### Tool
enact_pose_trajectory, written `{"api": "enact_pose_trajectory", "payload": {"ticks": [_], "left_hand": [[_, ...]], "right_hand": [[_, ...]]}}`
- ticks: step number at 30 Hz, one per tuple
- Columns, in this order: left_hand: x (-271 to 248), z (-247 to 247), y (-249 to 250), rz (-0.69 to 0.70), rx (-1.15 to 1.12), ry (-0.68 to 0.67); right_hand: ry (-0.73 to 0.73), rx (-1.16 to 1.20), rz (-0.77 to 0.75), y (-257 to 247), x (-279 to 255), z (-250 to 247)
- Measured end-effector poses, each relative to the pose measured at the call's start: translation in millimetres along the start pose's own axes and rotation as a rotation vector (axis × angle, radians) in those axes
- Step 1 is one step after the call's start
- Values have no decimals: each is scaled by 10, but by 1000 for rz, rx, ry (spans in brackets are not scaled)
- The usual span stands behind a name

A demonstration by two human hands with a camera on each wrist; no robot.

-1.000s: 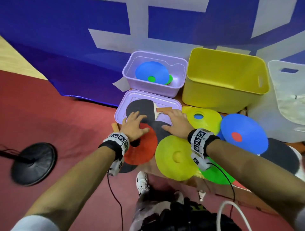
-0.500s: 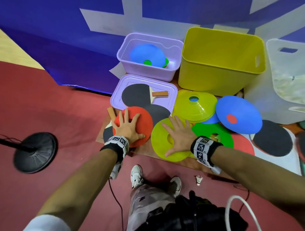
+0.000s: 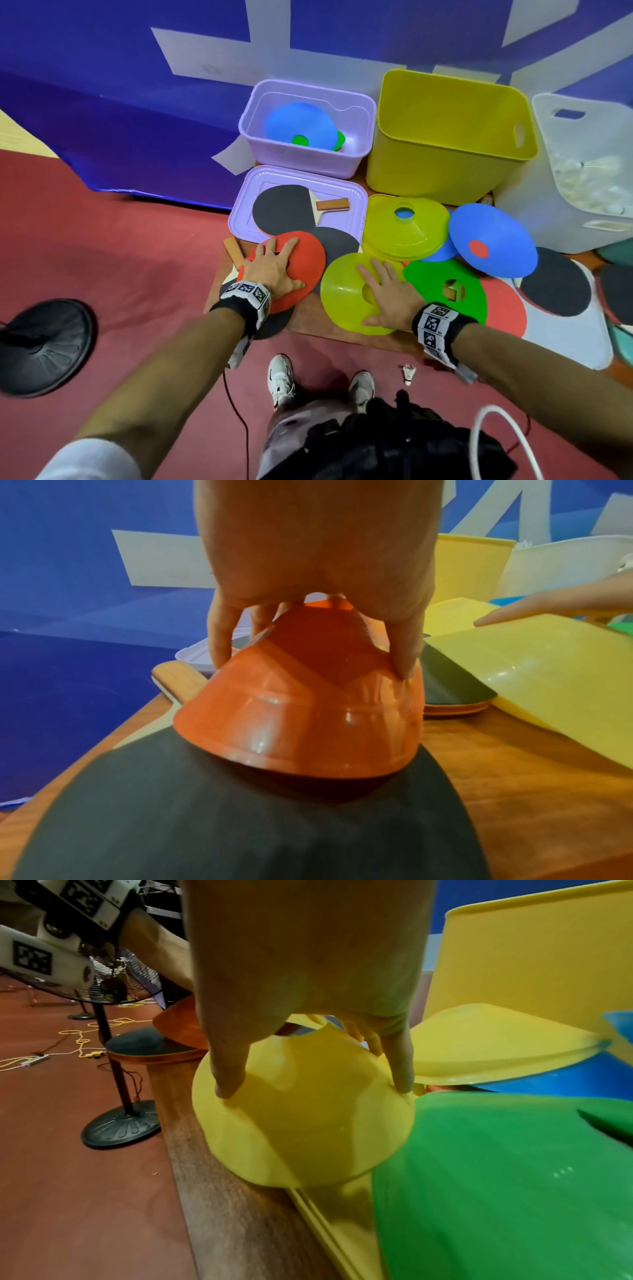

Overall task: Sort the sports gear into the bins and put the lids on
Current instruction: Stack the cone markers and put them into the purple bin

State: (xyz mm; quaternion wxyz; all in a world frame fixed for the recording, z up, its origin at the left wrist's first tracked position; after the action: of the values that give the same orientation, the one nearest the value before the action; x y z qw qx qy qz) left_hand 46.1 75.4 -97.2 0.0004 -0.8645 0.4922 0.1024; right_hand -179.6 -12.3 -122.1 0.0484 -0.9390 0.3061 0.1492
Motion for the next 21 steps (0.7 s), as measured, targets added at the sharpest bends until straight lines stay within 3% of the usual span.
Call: {"api": "enact_pose_trajectory", "payload": {"ticks": [12,17,21], "left_hand": [[183,-192,-103,-34,-240,33],[188,-272,-10,31,-336,9],[183,-333,100,102,-412,-22]], "right_hand": [[58,74,82,-45,144,-187],[47,84,79,-108,213,-219],[201,171,71,-134,394,-565]]}}
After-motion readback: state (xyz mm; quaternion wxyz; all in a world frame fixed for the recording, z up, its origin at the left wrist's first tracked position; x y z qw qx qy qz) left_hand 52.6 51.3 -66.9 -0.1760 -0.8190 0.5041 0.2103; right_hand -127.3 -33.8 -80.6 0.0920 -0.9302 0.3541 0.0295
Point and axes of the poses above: each hand's wrist, its own x-axis towards the middle knuckle, its own z-axis out of the palm, y = z × x, the point moved 9 cm from there along x, towards the middle knuckle, and after that the axes turned 15 degrees about y, right-handed, at the moved point
